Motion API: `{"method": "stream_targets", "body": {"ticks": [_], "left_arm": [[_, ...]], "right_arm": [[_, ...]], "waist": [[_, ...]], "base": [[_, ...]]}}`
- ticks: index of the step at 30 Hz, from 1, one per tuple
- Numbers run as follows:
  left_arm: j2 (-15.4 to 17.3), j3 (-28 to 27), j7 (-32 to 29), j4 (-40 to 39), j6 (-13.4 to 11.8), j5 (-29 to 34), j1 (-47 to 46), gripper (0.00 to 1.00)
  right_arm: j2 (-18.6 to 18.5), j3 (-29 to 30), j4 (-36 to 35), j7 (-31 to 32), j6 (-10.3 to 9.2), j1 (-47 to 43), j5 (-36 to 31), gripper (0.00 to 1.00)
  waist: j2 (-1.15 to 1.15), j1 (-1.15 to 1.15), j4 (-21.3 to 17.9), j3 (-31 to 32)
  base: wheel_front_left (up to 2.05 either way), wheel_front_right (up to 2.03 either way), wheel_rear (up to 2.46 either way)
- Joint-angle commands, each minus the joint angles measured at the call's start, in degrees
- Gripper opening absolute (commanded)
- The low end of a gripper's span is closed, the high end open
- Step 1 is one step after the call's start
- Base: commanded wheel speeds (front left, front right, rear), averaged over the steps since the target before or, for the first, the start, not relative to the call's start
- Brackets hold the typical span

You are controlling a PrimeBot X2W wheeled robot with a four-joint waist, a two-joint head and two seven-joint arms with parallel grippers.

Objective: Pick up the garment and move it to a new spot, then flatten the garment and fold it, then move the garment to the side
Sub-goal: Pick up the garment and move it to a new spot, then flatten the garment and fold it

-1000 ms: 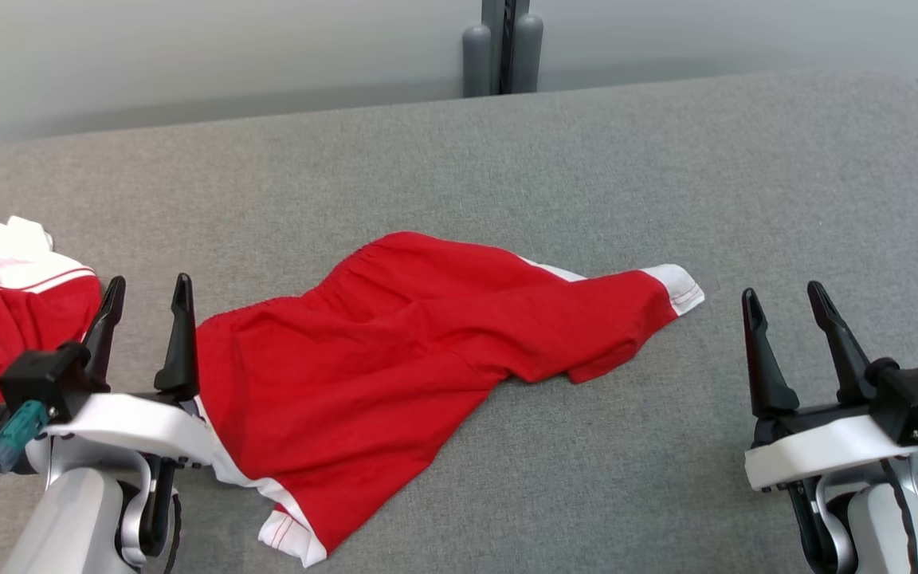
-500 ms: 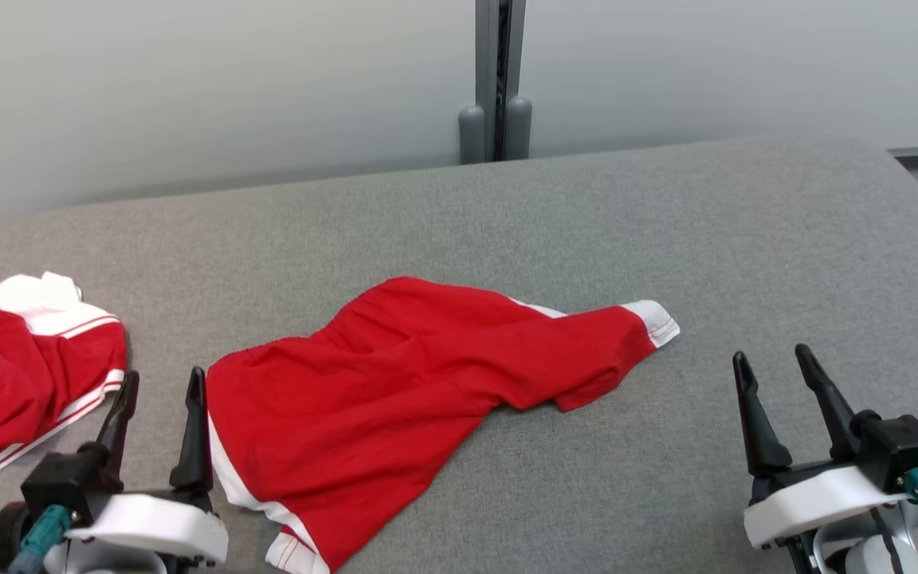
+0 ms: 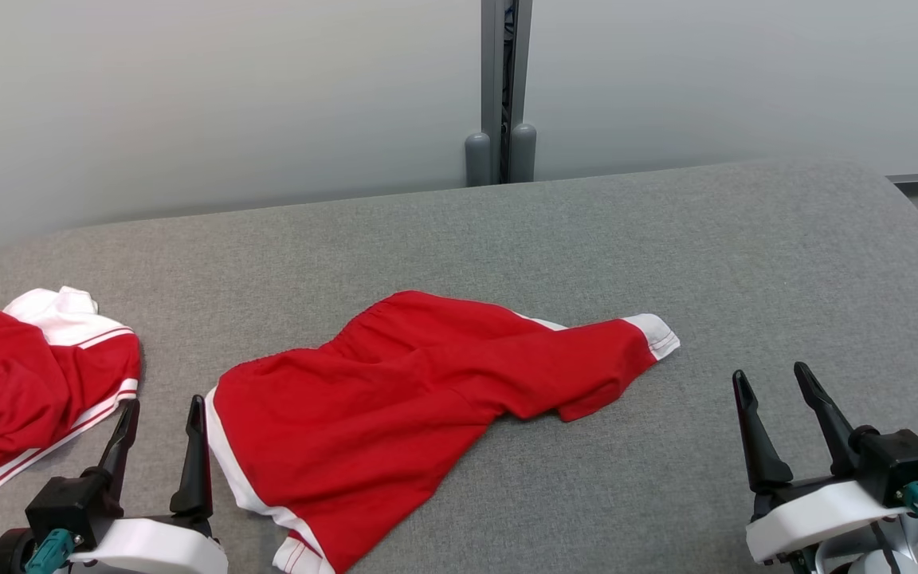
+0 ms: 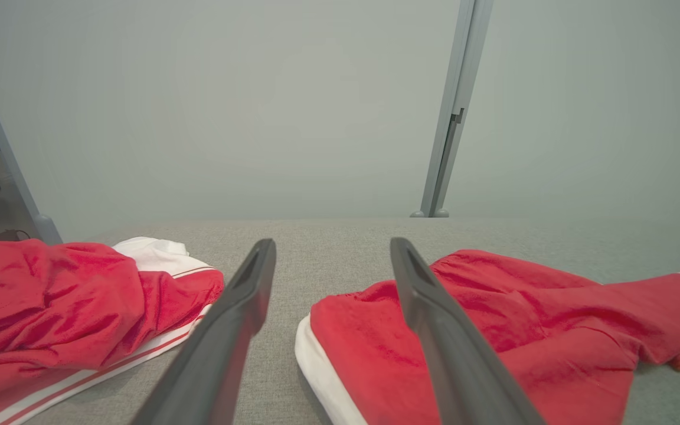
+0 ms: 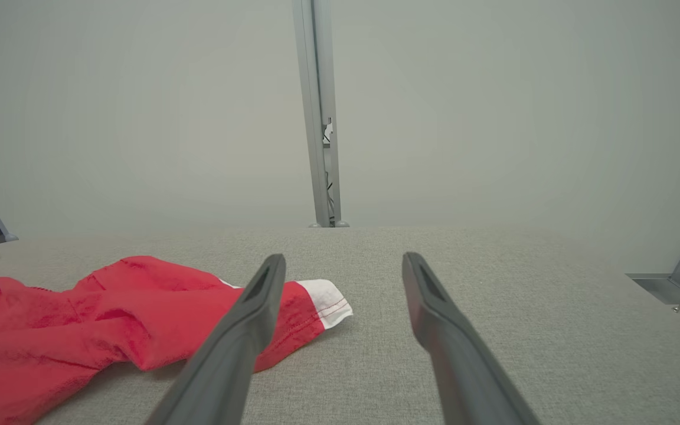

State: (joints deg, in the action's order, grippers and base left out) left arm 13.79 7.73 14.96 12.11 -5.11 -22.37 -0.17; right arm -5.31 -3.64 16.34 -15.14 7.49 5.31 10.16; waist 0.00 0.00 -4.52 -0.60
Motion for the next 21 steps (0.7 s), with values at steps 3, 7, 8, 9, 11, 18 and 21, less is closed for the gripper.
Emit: {"method": "stream_targets", "body": {"ticks": [3, 7, 8, 9, 11, 18, 21], "left_arm": [[0.46, -0.05, -0.05, -0.22, -0.27, -0.19, 0.54, 1.0], [0.51, 0.04, -0.13, -0.24, -0.45, -0.35, 0.36, 1.0], [0.55, 0.09, -0.16, -0.24, -0.47, -0.39, 0.29, 1.0], [0.61, 0.12, -0.16, -0.26, -0.6, -0.48, 0.21, 1.0], [0.64, 0.17, -0.22, -0.32, -0.58, -0.6, 0.06, 1.0], [0.68, 0.55, -0.57, -0.54, -0.85, -0.92, -0.57, 1.0], [0.58, 0.96, -0.71, -0.71, -0.73, -0.84, -1.34, 1.0]], "right_arm": [[-0.18, 0.13, -0.02, -0.07, 0.01, -0.28, 0.32, 1.0], [-0.18, 0.21, -0.03, -0.07, 0.01, 0.01, 0.27, 1.0], [-0.18, 0.26, -0.03, -0.07, 0.01, 0.06, 0.25, 1.0], [-0.12, 0.35, -0.08, -0.07, 0.01, 0.14, 0.26, 1.0], [-0.03, 0.45, -0.15, -0.07, 0.01, 0.19, 0.27, 1.0], [0.17, 0.51, -0.21, -0.07, 0.01, 0.44, -0.03, 1.0], [0.12, 0.1, -0.21, -0.07, 0.01, 0.92, -0.19, 1.0]], "waist": [[0.0, 0.0, 0.01, -0.21], [0.0, 0.0, -0.07, -0.58], [0.0, 0.0, -0.08, -0.63], [0.0, 0.0, -0.1, -0.77], [0.0, 0.0, -0.06, -0.93], [0.0, 0.0, 0.26, -1.38], [0.0, 0.0, 0.87, -1.86]], "base": [[0.0, 0.0, 0.0], [0.0, 0.0, 0.0], [0.0, 0.0, 0.0], [0.0, 0.0, 0.0], [0.0, 0.0, 0.0], [0.0, 0.0, 0.0], [0.0, 0.0, 0.0]]}}
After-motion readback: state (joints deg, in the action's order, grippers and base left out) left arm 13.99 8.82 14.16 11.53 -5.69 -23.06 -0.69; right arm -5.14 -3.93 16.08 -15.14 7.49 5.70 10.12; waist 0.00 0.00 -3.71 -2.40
